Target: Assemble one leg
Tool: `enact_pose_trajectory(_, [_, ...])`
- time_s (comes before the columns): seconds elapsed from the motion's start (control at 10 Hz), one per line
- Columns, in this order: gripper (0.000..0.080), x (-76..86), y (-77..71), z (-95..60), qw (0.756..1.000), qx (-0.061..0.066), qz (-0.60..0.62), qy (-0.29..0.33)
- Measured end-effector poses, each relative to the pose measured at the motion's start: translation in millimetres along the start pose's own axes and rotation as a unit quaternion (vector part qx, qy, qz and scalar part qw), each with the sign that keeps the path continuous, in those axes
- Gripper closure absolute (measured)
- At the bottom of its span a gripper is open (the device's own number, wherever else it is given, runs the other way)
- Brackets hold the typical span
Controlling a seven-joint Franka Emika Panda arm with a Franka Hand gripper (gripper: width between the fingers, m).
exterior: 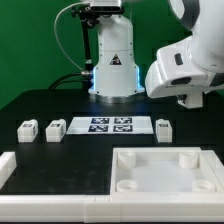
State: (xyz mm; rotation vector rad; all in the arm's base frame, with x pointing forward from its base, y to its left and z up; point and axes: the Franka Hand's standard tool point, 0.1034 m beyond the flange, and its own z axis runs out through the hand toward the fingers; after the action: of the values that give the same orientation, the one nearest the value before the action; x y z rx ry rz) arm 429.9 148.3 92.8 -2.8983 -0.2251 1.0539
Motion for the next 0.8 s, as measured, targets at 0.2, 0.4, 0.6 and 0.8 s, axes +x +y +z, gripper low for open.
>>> enact_pose_trajectory(0.2, [0.0507,28.4,27.0,-34.4,0.995,0.007,-0.025,0.098])
enact_pose_trajectory(0.4, [0.0507,42.8,56.1,-97.8,0.977,0.004,-0.046,0.206])
enact_pose_trajectory(0.6, [0.0507,50.9,52.7,-123.8,0.945,-0.007,-0.049,0.323])
enact_pose_trajectory(0.8, [0.0507,49.5,58.4,-118.5,0.92,-0.016,-0.042,0.389])
